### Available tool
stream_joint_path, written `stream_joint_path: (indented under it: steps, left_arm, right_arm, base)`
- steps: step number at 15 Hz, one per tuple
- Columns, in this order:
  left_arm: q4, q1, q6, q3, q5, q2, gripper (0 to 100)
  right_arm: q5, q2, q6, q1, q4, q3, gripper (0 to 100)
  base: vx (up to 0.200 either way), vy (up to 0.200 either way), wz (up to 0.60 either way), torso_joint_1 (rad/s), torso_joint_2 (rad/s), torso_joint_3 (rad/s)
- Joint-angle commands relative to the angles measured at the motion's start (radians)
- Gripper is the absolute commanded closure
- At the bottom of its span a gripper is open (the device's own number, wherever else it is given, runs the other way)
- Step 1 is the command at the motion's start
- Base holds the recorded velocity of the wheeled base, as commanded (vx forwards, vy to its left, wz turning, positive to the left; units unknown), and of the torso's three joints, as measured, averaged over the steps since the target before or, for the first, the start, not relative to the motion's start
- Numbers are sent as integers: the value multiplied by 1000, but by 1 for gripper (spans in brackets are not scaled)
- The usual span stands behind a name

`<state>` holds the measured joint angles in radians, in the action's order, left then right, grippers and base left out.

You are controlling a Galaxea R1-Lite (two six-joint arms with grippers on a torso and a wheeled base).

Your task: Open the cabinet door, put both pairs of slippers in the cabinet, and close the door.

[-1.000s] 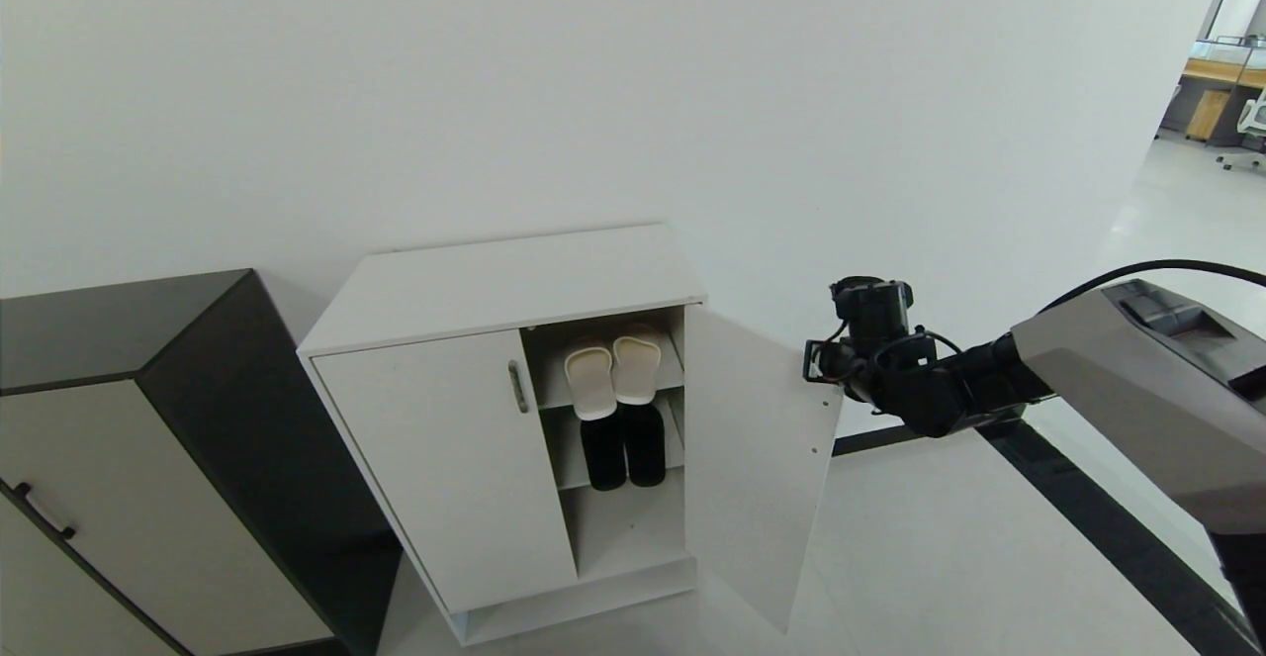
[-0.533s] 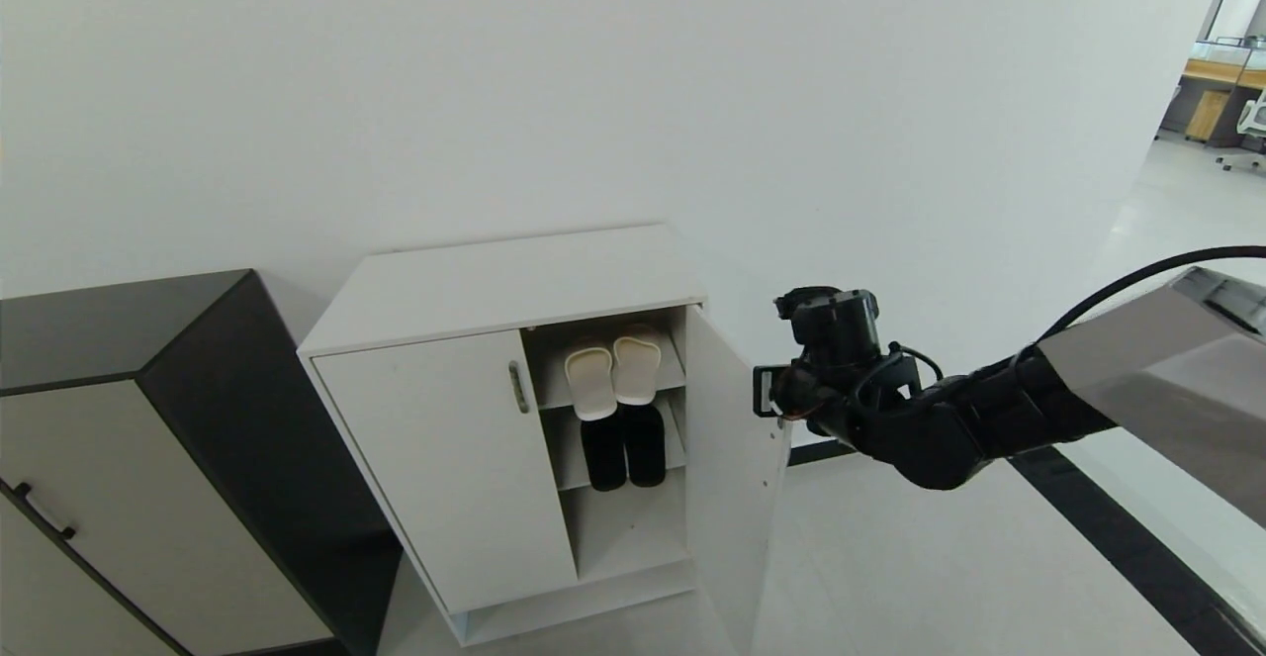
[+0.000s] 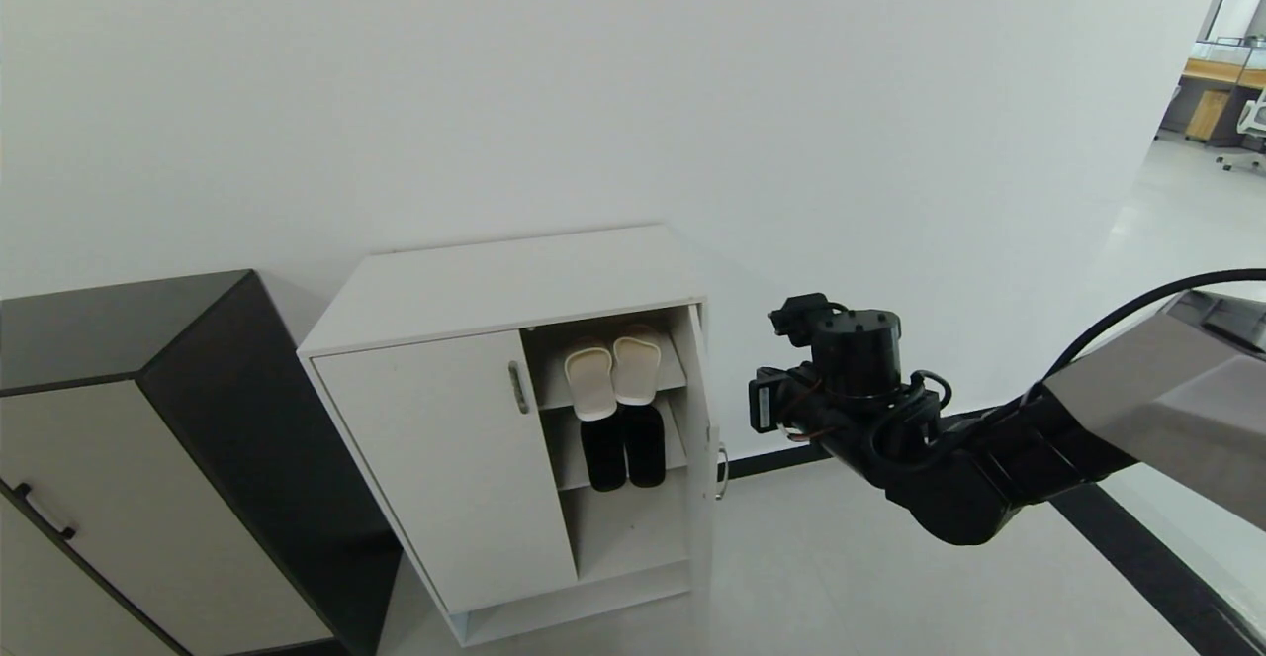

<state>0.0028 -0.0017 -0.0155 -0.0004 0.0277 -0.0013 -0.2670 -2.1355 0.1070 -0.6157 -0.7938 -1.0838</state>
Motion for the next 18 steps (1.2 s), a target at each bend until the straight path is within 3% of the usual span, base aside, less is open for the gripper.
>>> stream_joint_path:
  steps: [1, 3, 9, 12, 18]
  left_arm:
    - [0, 0, 0, 0, 0, 1, 100]
    - [0, 0, 0, 0, 0, 1, 100]
    - [0, 0, 0, -1, 0, 1, 100]
    - [0, 0, 0, 0, 0, 1, 100]
    - [0, 0, 0, -1, 0, 1, 100]
  right_arm:
    - [2, -9, -6, -1, -5, 13, 100]
    - [5, -14, -18, -2, -12, 13, 100]
    - [9, -26, -15, -2, -21, 13, 100]
    - [65, -29, -18, -1, -85, 51, 100]
    - [60, -23, -27, 17, -114, 67, 100]
  base:
    - [0, 0, 0, 0, 0, 0]
    - [0, 0, 0, 0, 0, 0]
    - [0, 0, 600, 3, 4, 4]
    - [0, 0, 0, 0, 0, 0]
    - [0, 0, 0, 0, 0, 0]
